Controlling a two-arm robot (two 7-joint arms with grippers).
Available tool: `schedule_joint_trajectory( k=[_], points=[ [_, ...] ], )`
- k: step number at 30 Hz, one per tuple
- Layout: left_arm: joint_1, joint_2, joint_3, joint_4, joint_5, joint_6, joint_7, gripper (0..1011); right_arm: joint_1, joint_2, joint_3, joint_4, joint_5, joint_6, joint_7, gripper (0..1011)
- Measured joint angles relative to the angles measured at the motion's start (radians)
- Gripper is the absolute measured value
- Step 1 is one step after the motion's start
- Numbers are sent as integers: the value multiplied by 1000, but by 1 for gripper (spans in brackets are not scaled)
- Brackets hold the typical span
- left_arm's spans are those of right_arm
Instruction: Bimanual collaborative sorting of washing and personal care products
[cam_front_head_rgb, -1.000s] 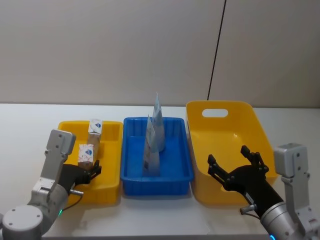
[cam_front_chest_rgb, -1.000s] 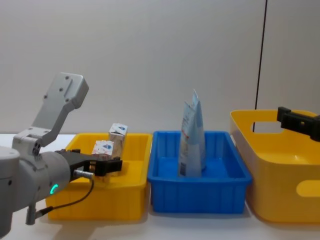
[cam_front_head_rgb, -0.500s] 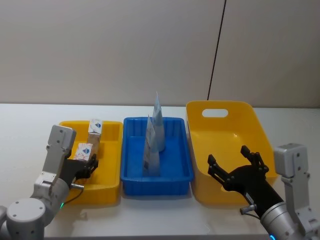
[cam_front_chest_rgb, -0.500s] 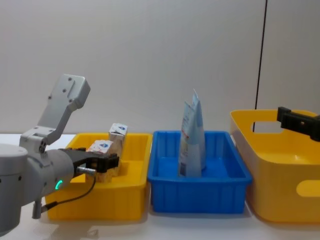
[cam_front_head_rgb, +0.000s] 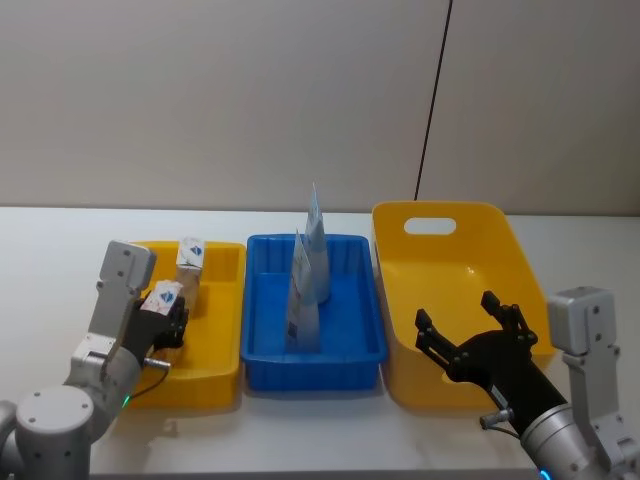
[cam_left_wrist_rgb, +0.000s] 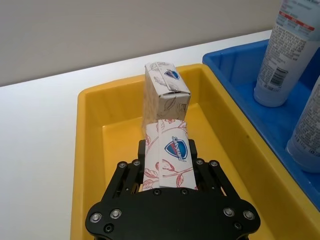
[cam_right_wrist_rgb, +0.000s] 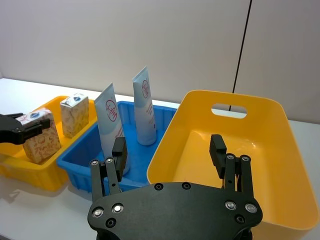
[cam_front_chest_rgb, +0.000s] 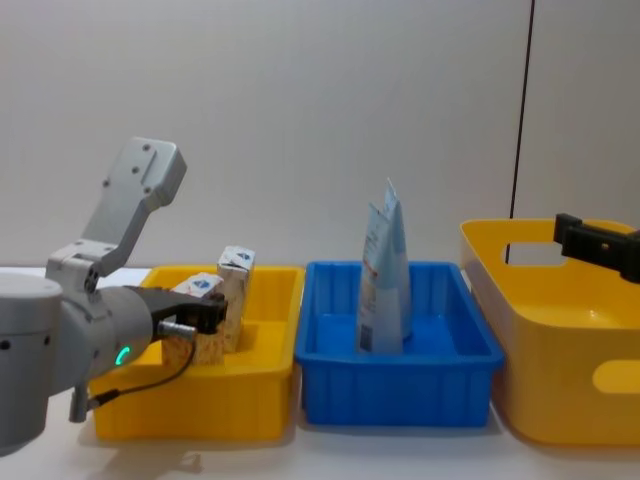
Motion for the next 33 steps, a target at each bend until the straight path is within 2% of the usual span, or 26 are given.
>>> schedule_joint_trajectory(
  k=[9,16,25,33],
  points=[
    [7,9,2,-53,17,25,-5,377,0,0,0,0,0,0,0,1000],
    [21,38,9,-133,34,47,-29,377,0,0,0,0,0,0,0,1000],
    [47,107,16,-273,41,79,-109,376,0,0,0,0,0,0,0,1000],
    [66,177,18,-390,27,100,-213,377,0,0,0,0,0,0,0,1000]
  ],
)
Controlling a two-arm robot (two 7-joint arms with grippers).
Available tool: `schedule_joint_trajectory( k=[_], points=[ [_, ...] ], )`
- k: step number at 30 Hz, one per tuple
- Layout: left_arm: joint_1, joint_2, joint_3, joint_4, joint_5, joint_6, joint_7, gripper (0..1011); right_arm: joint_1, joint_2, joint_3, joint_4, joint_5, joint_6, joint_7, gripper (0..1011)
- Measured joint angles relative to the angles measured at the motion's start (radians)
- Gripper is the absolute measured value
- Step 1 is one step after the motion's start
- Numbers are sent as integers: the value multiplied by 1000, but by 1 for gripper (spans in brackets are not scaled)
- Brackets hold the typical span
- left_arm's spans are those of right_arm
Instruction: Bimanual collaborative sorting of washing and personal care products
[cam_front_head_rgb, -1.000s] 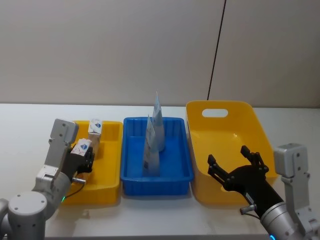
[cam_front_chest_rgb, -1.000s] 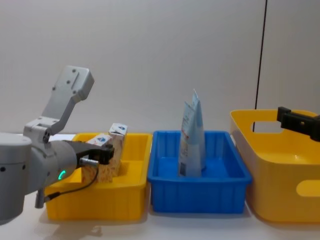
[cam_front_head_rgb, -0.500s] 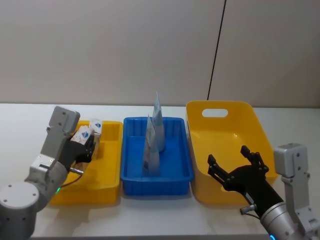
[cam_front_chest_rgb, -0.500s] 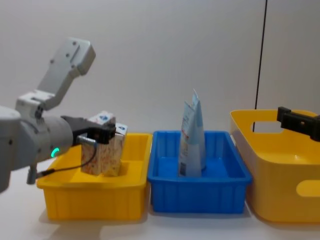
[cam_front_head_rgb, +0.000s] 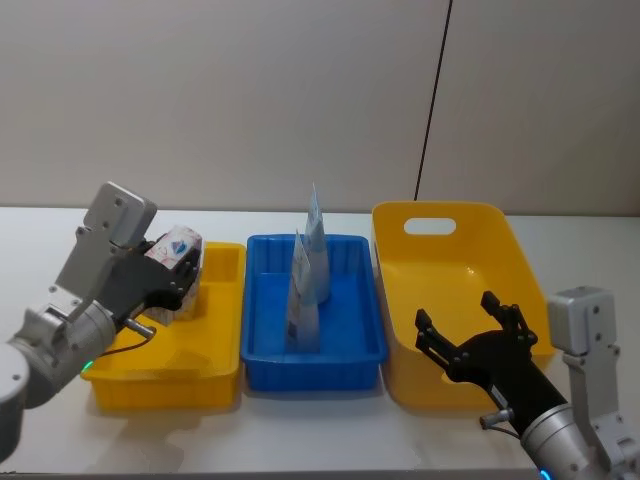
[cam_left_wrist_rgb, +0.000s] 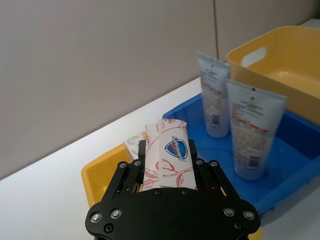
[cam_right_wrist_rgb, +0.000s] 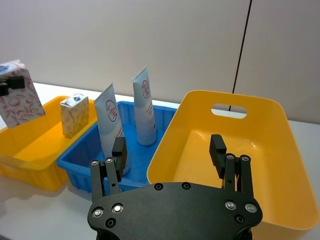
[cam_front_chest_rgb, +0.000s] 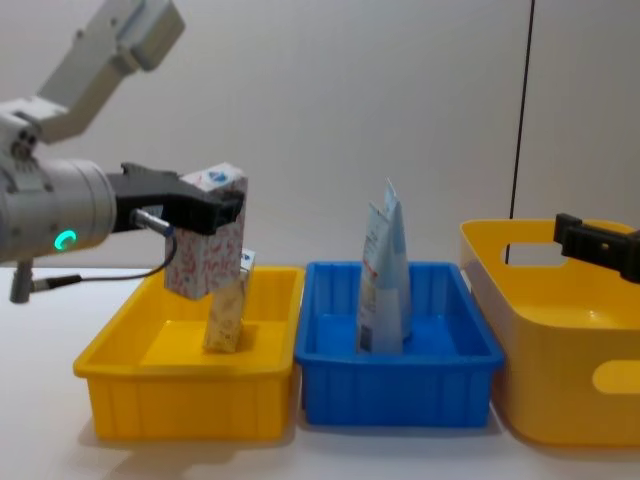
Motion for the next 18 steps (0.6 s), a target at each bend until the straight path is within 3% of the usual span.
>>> schedule_joint_trajectory(
  k=[18],
  points=[
    [22,131,5,-161,-97,-7,-241,377,0,0,0,0,0,0,0,1000]
  ],
)
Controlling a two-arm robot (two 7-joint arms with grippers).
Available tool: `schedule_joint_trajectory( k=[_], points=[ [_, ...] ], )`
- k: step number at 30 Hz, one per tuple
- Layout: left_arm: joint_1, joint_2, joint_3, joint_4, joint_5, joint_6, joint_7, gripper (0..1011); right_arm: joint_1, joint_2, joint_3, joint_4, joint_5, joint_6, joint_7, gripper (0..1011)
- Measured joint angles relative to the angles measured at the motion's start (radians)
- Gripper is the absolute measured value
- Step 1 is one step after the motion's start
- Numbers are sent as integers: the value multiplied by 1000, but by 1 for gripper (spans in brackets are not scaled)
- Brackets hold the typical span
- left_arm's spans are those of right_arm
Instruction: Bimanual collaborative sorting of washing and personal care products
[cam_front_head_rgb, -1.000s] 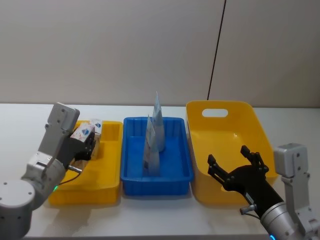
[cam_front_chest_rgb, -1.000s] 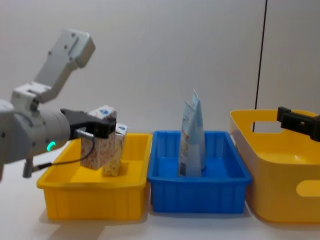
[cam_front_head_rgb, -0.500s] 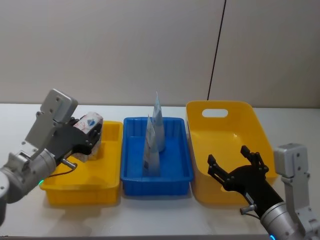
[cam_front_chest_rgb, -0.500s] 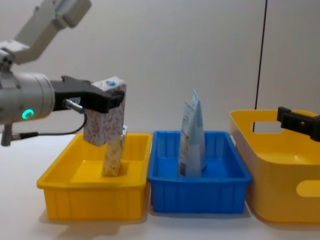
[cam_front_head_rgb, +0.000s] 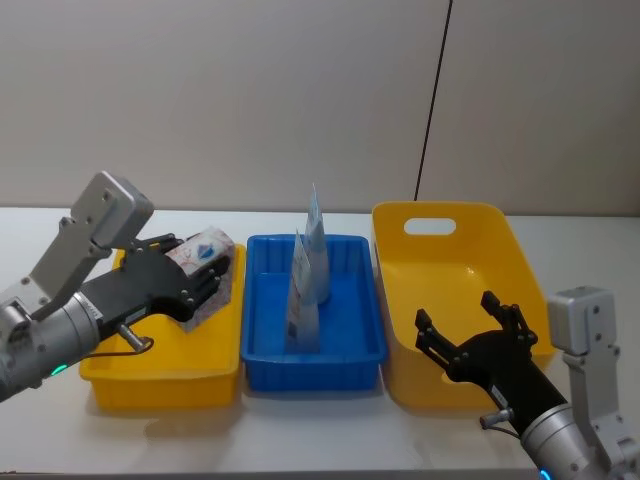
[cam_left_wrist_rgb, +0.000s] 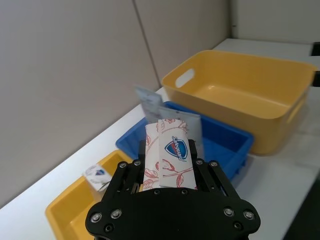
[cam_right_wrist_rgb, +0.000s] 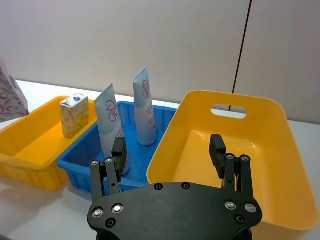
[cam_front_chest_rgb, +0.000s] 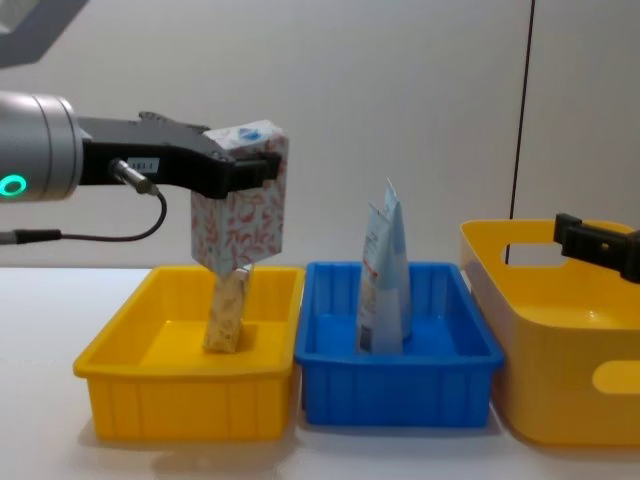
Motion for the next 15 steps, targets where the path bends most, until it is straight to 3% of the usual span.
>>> schedule_joint_trajectory(
  k=[15],
  points=[
    [0,68,21,-58,-99,-42,-191,376,0,0,0,0,0,0,0,1000]
  ],
)
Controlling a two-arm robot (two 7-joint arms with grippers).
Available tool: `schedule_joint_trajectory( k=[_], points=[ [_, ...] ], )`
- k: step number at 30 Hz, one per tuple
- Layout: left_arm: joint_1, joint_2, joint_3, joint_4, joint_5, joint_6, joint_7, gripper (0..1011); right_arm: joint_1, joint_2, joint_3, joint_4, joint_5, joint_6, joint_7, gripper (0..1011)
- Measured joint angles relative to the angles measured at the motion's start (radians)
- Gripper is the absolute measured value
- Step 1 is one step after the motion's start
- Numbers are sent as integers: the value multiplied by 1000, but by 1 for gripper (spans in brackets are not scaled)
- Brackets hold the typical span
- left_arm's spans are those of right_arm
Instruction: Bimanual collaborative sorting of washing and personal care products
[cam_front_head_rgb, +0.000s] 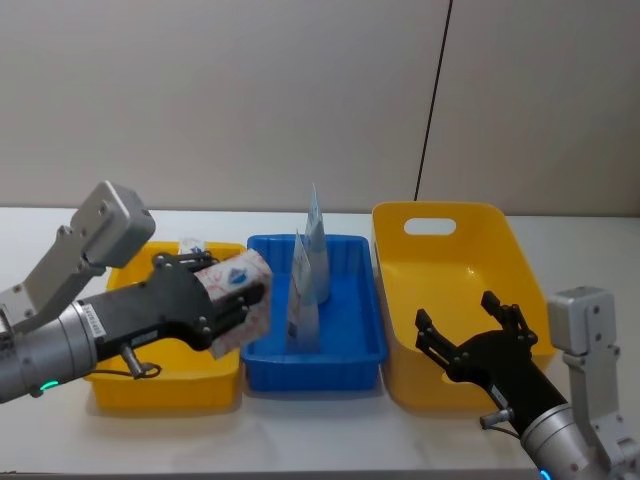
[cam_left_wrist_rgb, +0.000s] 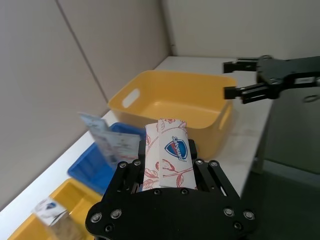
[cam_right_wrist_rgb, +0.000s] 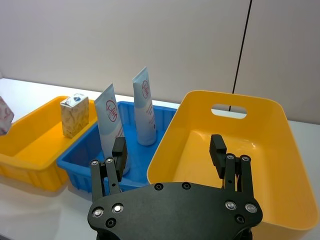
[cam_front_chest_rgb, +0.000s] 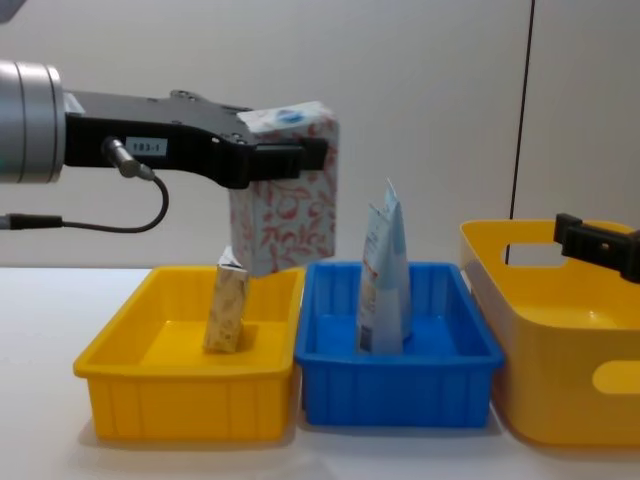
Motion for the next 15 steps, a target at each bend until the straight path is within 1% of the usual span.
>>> schedule_joint_trajectory(
  k=[1,4,6,8,10,11,15],
  points=[
    [-1,2,2,-1,-5,-2,-9,377,0,0,0,0,0,0,0,1000],
    [-8,11,13,-4,-31,-15,-61,377,0,0,0,0,0,0,0,1000],
    [-12,13,18,-4,-38,-19,-76,377,0,0,0,0,0,0,0,1000],
    [-20,15,28,0,-53,-27,-108,376,0,0,0,0,0,0,0,1000],
    [-29,15,37,7,-67,-36,-138,376,0,0,0,0,0,0,0,1000],
    [-29,15,37,7,-67,-36,-138,377,0,0,0,0,0,0,0,1000],
    [-50,9,60,32,-89,-51,-191,376,0,0,0,0,0,0,0,1000]
  ],
)
